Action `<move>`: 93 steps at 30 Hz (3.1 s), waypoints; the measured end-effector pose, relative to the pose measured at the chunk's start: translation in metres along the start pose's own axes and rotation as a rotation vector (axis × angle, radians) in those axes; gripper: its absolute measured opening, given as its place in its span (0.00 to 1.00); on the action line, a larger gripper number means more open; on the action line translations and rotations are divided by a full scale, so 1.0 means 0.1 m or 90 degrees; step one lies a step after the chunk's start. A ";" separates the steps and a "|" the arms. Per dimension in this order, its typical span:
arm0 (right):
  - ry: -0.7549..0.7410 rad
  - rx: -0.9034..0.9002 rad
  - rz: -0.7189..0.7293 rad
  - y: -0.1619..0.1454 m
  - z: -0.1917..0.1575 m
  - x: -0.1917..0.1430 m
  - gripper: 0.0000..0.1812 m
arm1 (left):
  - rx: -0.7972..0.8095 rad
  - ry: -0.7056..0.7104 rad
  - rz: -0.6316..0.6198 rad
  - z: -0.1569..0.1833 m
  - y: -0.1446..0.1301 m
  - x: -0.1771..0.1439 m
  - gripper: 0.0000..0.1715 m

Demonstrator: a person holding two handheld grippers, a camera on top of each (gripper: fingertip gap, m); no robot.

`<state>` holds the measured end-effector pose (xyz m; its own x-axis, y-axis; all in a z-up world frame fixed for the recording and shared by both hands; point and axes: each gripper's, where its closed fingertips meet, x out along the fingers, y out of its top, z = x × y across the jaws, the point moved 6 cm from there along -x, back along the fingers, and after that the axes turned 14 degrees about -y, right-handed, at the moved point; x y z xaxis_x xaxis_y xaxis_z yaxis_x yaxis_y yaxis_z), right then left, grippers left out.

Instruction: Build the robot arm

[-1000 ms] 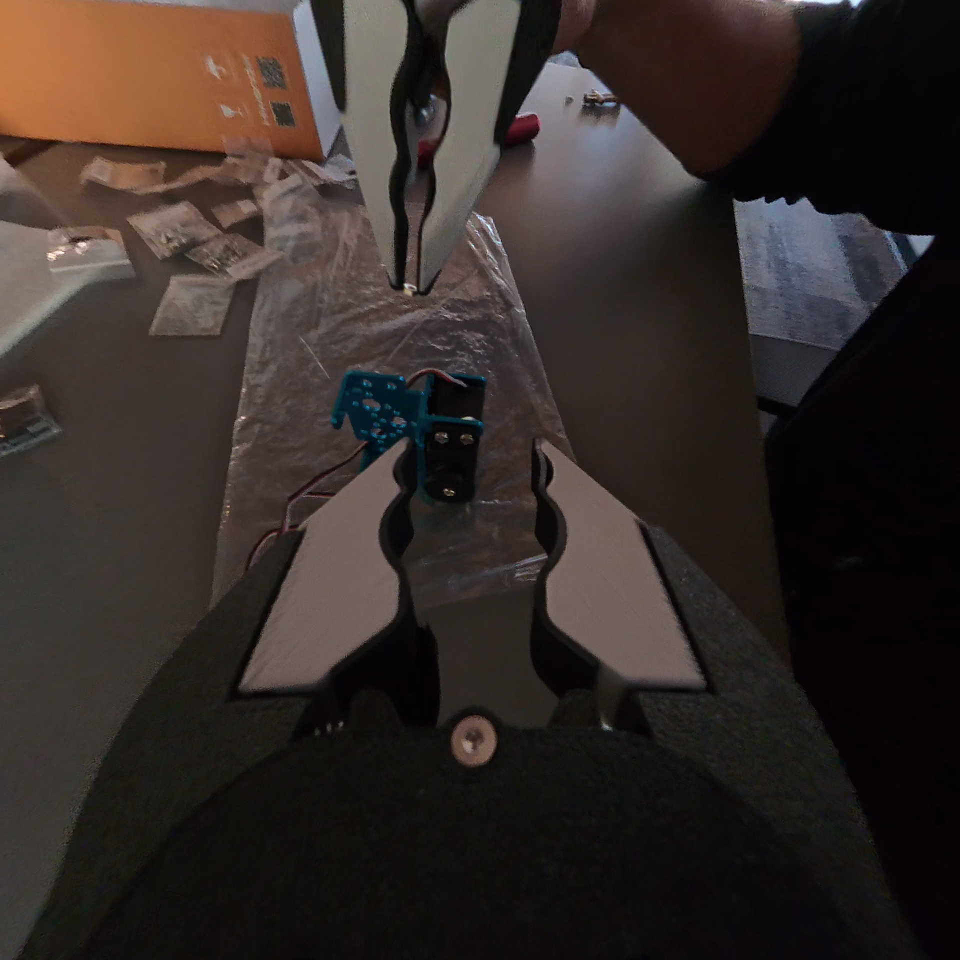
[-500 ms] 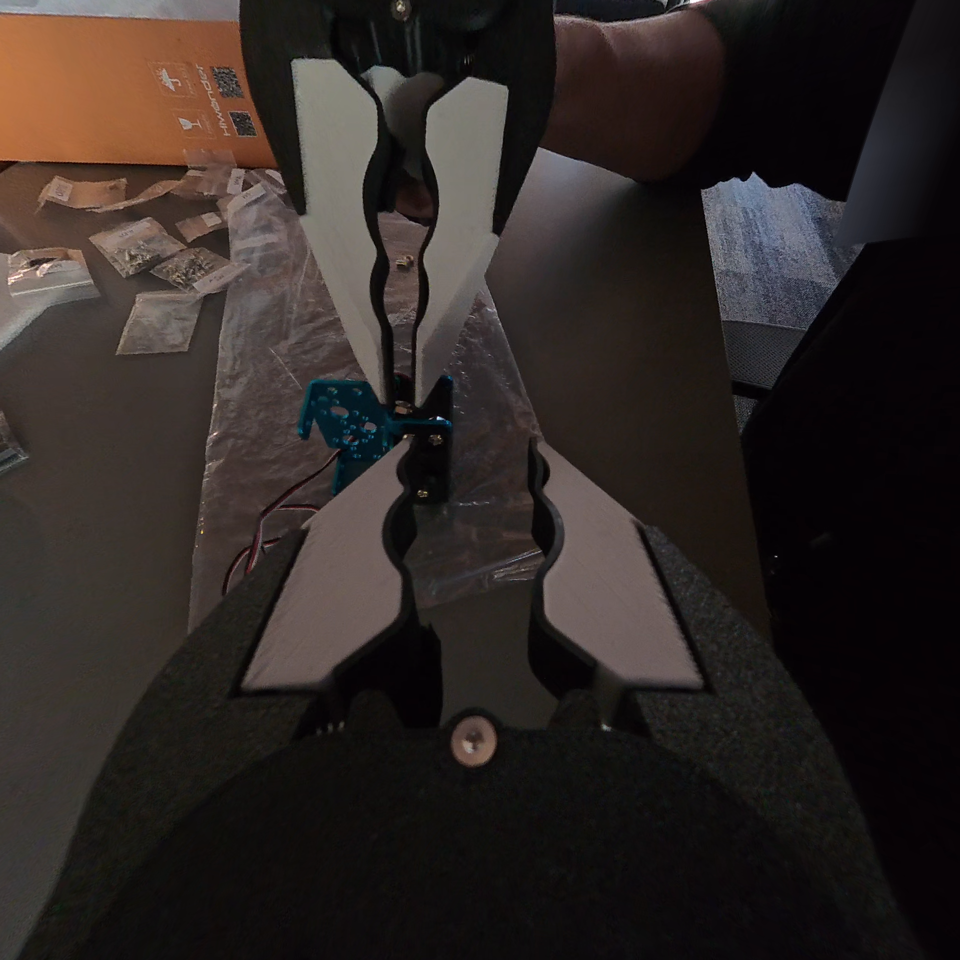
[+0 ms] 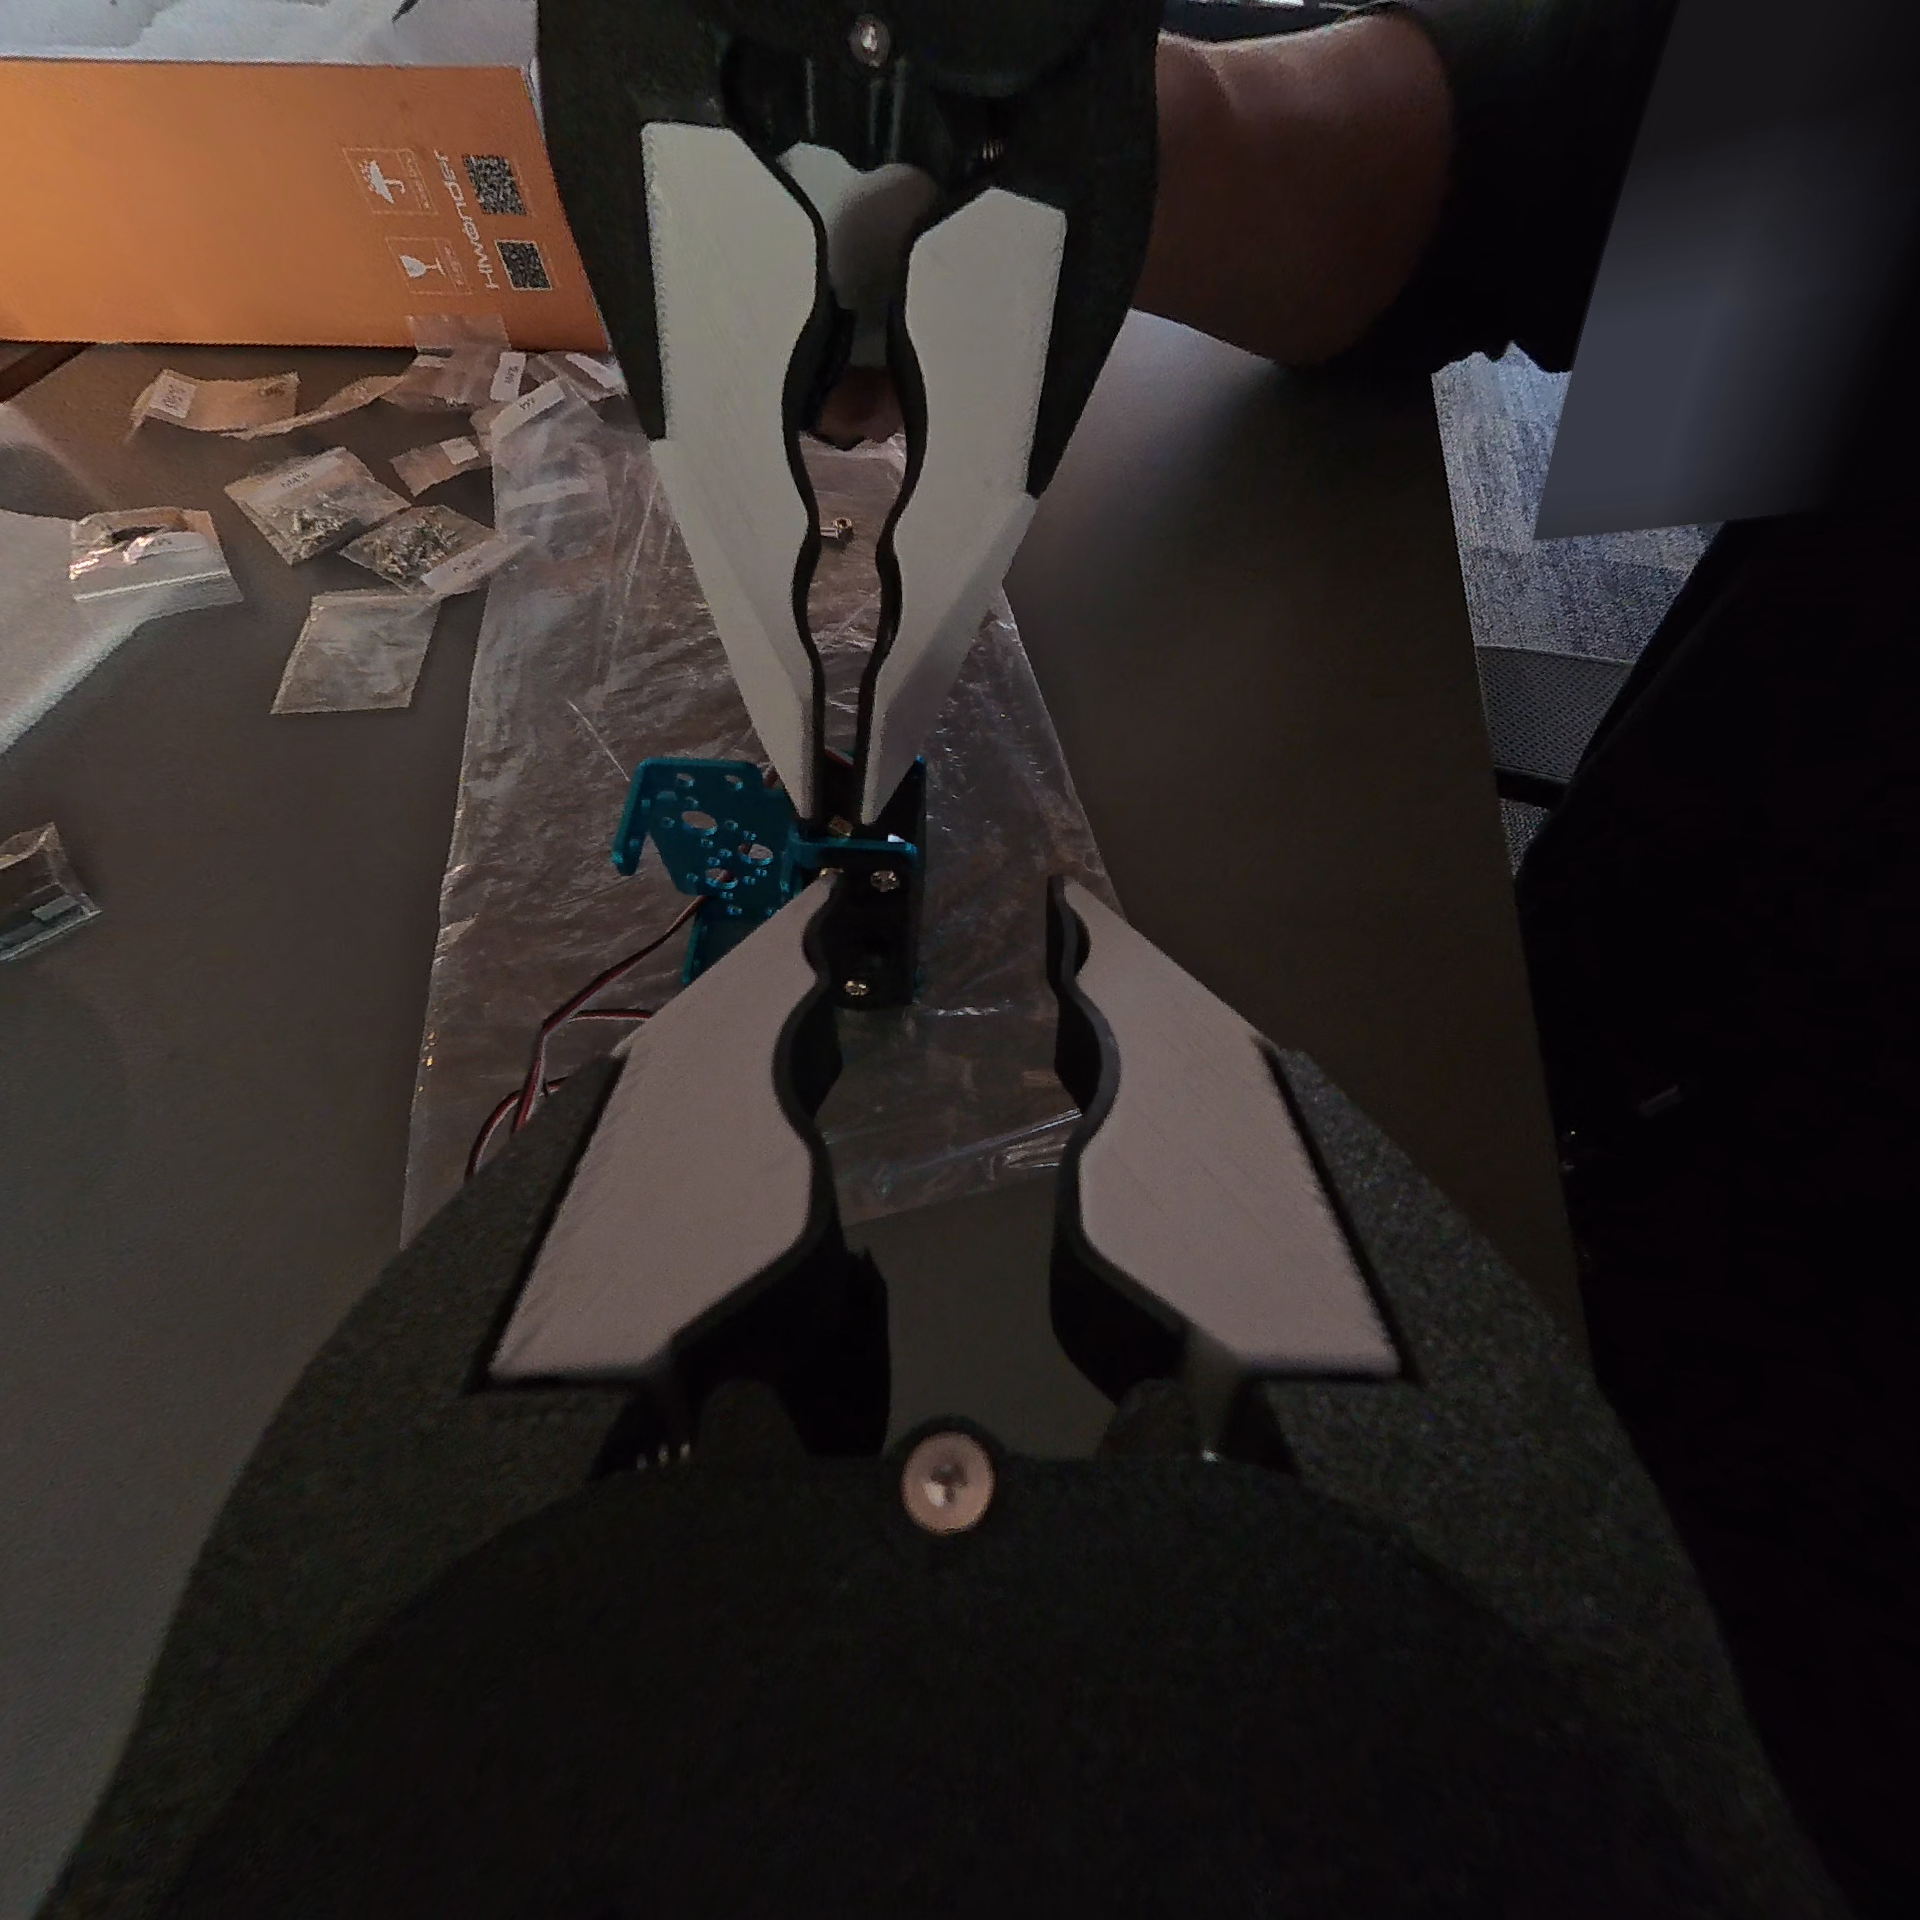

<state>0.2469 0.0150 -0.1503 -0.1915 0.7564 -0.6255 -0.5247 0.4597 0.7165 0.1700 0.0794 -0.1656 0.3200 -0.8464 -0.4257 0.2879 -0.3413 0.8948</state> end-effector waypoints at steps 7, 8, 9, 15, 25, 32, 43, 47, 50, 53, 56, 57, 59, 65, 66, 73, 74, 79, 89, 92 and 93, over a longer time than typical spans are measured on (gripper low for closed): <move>0.000 -0.026 0.007 -0.01 0.00 0.01 0.02 | -0.012 -0.001 0.007 -0.02 0.00 -0.01 0.22; -0.001 -0.029 0.007 -0.01 0.00 0.01 0.02 | -0.011 -0.001 0.007 -0.02 0.00 -0.01 0.22; -0.002 -0.031 0.006 -0.01 0.00 0.01 0.02 | -0.010 0.000 0.007 -0.02 0.00 0.00 0.22; -0.024 -0.054 0.014 -0.02 -0.01 0.01 0.02 | -0.012 -0.001 0.006 -0.02 0.00 -0.01 0.22; -0.103 -0.134 0.014 -0.02 -0.08 0.01 0.03 | -0.017 -0.003 0.011 -0.03 0.00 -0.01 0.23; -0.090 -0.119 0.019 -0.03 -0.07 0.00 0.05 | -0.025 -0.008 0.017 -0.04 0.00 -0.01 0.23; -0.042 -0.024 0.019 -0.04 0.07 -0.10 0.10 | -0.025 -0.005 0.009 -0.05 -0.02 0.00 0.24; -0.041 -0.008 -0.005 -0.10 0.10 0.00 0.11 | -0.023 -0.005 0.011 -0.05 -0.01 0.01 0.24; -0.044 -0.007 0.001 -0.09 0.10 0.00 0.10 | -0.023 -0.005 0.011 -0.05 -0.01 0.01 0.25; -0.056 -0.013 0.005 -0.08 0.11 0.01 0.10 | -0.024 -0.009 0.013 -0.04 0.00 0.02 0.25; -0.059 -0.015 0.004 -0.08 0.11 0.02 0.10 | -0.023 -0.005 0.014 -0.04 0.00 0.03 0.25; -0.059 -0.014 0.004 -0.09 0.11 0.02 0.10 | -0.024 -0.006 0.014 -0.04 0.00 0.02 0.25; -0.059 -0.011 0.004 -0.09 0.12 0.02 0.10 | -0.026 -0.007 0.015 -0.05 0.00 0.02 0.25; -0.056 -0.010 0.002 -0.10 0.12 0.01 0.10 | -0.026 -0.005 0.014 -0.06 -0.01 0.02 0.25; -0.055 -0.010 0.002 -0.10 0.12 0.01 0.10 | -0.026 -0.005 0.014 -0.06 -0.01 0.02 0.25; -0.048 -0.011 0.001 -0.09 0.11 -0.01 0.10 | -0.023 0.006 0.010 -0.07 -0.02 0.01 0.25; -0.046 -0.008 0.000 -0.09 0.12 -0.02 0.10 | -0.021 0.011 0.009 -0.09 -0.02 0.01 0.25; -0.010 0.041 0.022 -0.07 0.13 -0.05 0.11 | -0.025 0.026 0.013 -0.14 -0.01 -0.01 0.25; 0.001 0.049 0.017 -0.11 0.09 0.02 0.11 | 0.012 0.062 -0.003 -0.17 0.01 0.12 0.24; -0.006 0.048 0.014 -0.13 0.11 0.01 0.11 | 0.017 0.065 -0.005 -0.17 0.02 0.13 0.23; -0.011 0.050 0.014 -0.13 0.12 0.01 0.11 | 0.018 0.066 -0.005 -0.17 0.01 0.13 0.22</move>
<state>0.2635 0.0154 -0.1568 -0.1876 0.7739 -0.6048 -0.4541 0.4777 0.7521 0.1897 0.0751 -0.1720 0.4097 -0.7973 -0.4432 0.2661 -0.3603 0.8941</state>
